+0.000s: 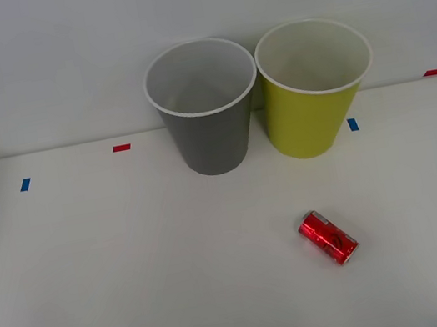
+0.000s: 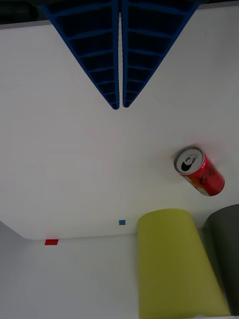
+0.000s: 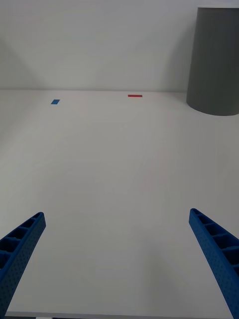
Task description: Put cans in the gray bin and PET bottles in the light green bin.
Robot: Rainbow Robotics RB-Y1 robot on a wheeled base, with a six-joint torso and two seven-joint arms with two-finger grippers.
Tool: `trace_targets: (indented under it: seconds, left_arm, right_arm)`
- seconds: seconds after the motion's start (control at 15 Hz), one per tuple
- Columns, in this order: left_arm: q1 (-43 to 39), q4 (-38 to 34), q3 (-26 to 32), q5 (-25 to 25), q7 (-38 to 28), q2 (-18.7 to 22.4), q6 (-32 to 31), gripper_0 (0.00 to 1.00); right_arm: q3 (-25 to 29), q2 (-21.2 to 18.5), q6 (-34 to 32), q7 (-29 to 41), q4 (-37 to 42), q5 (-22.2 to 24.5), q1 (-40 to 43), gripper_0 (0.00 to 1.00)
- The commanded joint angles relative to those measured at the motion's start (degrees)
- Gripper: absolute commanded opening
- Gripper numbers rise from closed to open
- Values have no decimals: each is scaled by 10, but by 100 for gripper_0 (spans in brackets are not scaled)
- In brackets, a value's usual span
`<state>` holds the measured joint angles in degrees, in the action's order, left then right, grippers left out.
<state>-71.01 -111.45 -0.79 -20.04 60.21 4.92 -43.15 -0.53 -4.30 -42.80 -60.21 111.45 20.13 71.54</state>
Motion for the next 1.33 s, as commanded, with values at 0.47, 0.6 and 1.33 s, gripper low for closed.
trace_targets:
  seconds: [0.47,0.6,1.33]
  left_arm:
    - [0,0,0,0,0,0,0,100]
    - [0,0,0,0,0,0,0,100]
    - [0,0,0,0,0,0,0,100]
  right_arm:
    - [0,0,0,0,0,0,0,0]
    - [0,0,0,0,0,0,0,0]
    - [0,0,0,0,0,0,0,0]
